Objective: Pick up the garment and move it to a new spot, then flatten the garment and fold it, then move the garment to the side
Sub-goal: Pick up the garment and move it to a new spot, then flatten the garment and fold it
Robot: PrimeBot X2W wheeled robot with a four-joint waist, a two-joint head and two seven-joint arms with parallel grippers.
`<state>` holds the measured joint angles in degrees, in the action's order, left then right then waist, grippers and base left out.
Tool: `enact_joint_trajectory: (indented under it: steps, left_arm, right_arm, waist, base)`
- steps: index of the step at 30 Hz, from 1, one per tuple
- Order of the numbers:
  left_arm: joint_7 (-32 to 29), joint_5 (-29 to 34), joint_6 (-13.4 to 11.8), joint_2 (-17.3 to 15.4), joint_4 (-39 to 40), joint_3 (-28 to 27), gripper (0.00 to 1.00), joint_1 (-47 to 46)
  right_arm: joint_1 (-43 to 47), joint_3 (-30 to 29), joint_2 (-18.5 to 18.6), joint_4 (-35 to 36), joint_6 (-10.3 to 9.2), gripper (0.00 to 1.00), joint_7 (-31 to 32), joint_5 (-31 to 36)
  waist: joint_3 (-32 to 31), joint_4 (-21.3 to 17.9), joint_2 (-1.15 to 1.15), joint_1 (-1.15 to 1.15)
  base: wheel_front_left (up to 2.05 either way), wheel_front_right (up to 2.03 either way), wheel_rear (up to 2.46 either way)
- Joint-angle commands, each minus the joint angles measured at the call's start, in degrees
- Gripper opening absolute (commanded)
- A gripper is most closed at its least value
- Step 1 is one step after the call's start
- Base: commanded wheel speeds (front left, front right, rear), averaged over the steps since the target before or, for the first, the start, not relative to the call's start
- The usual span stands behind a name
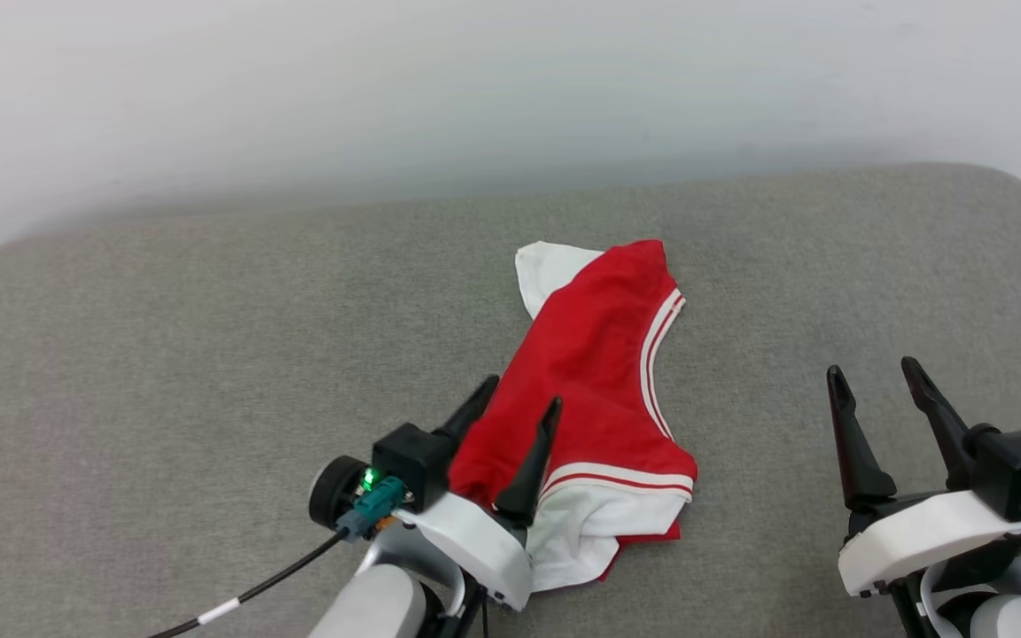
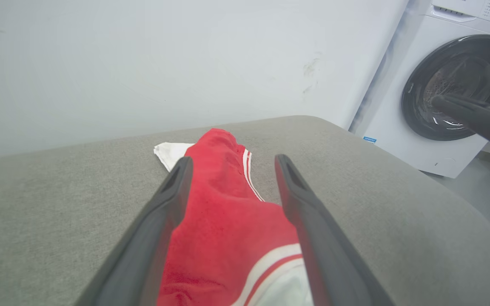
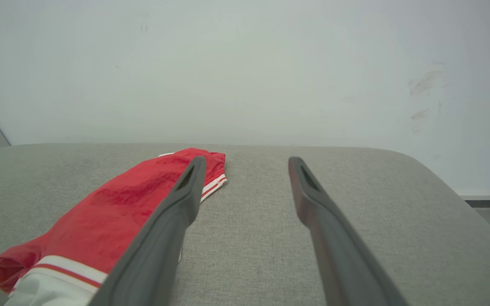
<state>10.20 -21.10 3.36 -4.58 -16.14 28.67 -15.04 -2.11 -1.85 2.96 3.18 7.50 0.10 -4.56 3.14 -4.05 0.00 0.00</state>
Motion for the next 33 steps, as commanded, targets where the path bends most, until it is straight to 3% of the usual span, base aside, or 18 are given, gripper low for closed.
enact_joint_trajectory:
  steps: [1,10,15,20,33]
  left_arm:
    - [0.67,0.34,-1.08,0.08,0.65,-0.85,1.00,-0.50]
    - [3.43,0.45,-8.76,-4.46,3.85,-9.26,1.00,2.22]
    - [3.63,-0.17,-11.40,-8.18,5.48,-13.35,1.00,6.72]
    - [2.02,-0.29,-12.11,-10.46,7.02,-13.95,1.00,10.25]
    - [-0.07,-0.48,-12.81,-11.78,9.61,-13.34,1.00,12.21]
  right_arm:
    - [0.82,-0.38,-0.12,0.09,-0.02,1.00,0.21,0.06]
    - [2.85,-1.21,-0.13,0.97,-0.02,1.00,0.84,-0.25]
    - [4.08,-0.52,-0.12,1.38,-0.02,1.00,1.36,-0.26]
    - [5.01,-0.22,-0.11,1.74,-0.02,1.00,1.55,-0.51]
    - [5.26,0.16,-0.12,2.29,-0.02,1.00,1.74,-1.04]
  waist:
    - [-1.22,1.12,0.00,0.00]
    - [-3.11,2.85,0.00,0.00]
    - [-4.22,2.46,0.00,0.00]
    - [-5.28,2.31,0.00,0.00]
    - [-5.25,2.87,0.00,0.00]
  base:
    - [0.00,0.00,0.00]
    - [0.00,0.00,0.00]
    - [0.00,0.00,0.00]
    - [0.00,0.00,0.00]
    - [0.00,0.00,0.00]
